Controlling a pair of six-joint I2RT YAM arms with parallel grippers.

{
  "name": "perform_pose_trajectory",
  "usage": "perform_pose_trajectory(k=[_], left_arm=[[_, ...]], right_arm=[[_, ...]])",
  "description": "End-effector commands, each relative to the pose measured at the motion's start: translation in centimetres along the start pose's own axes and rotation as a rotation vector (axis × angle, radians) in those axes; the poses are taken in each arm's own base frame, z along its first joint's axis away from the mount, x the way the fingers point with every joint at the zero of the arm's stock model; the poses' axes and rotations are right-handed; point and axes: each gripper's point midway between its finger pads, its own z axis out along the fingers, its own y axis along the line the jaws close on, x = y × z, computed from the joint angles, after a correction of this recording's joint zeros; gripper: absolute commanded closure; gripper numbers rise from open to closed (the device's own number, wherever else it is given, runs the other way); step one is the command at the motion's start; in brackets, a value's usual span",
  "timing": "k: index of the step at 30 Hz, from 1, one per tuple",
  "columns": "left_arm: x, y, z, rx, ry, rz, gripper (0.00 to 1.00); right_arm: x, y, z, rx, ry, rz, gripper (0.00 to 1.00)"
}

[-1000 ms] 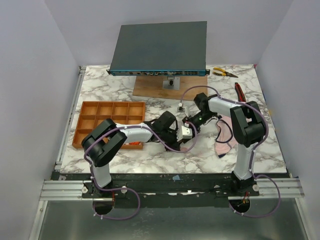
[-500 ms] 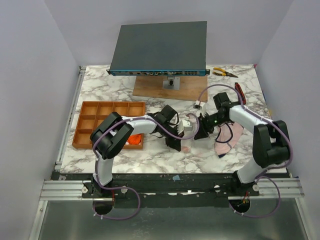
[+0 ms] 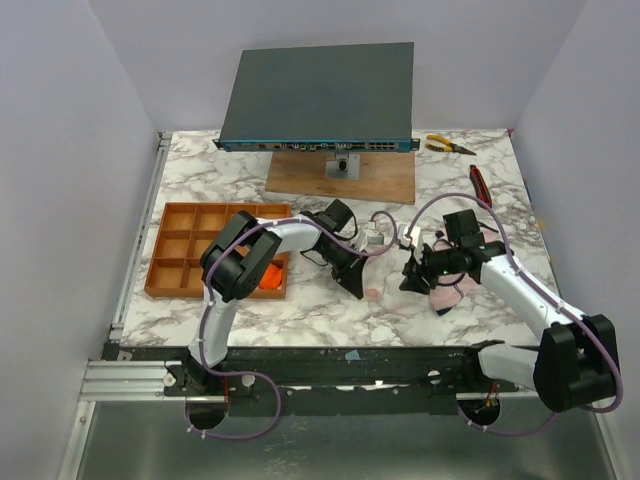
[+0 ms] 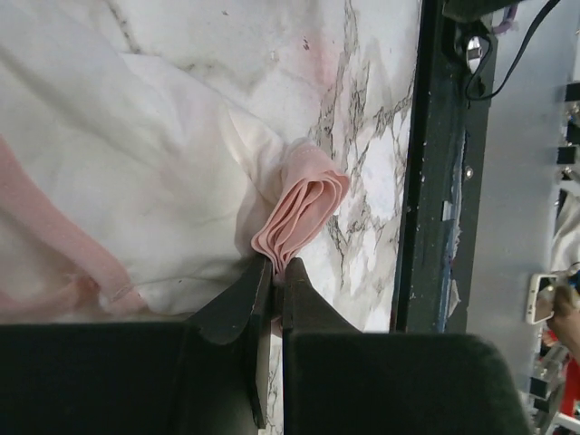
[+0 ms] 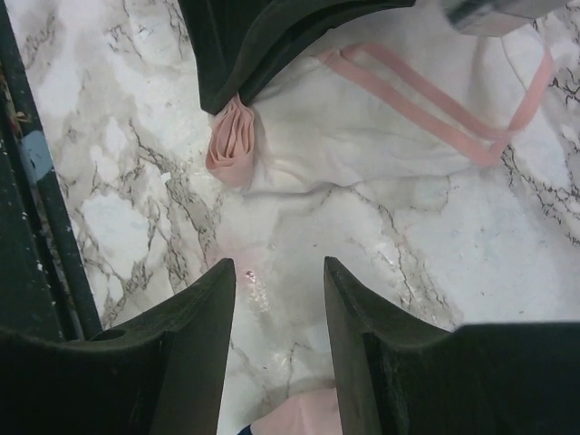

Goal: Roll the underwear
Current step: Roll the underwear to the center of the board.

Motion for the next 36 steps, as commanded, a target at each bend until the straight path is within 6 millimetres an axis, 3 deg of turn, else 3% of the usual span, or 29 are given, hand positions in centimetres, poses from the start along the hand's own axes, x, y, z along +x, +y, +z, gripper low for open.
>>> perform_pose_trajectory(k=[1,12,31,36], left_arm=[[-0.1,-0.3,-0.2,0.063,0.008,-0.123,1.00],[-0.7,0.6,0.2,0.088,0.046,-0.269,1.00],[-0.2,1.8,0.5,0.162,0.042,-0.453,1.00],[-0.1,1.9,0.5,0.172,0.045,-0.472,1.00]], right_arm=[[-0.6,-1.1,0.7,0.046,0.004,-0.164,0.53],[-1.0,0.8,4.8,0.054,0.108,-0.374,0.53],[-0.1,2.7,6.4,0.066,0.190,-0.518,0.51],[0.6,2.4,6.8,0.099,0.218,-0.543,0.51]])
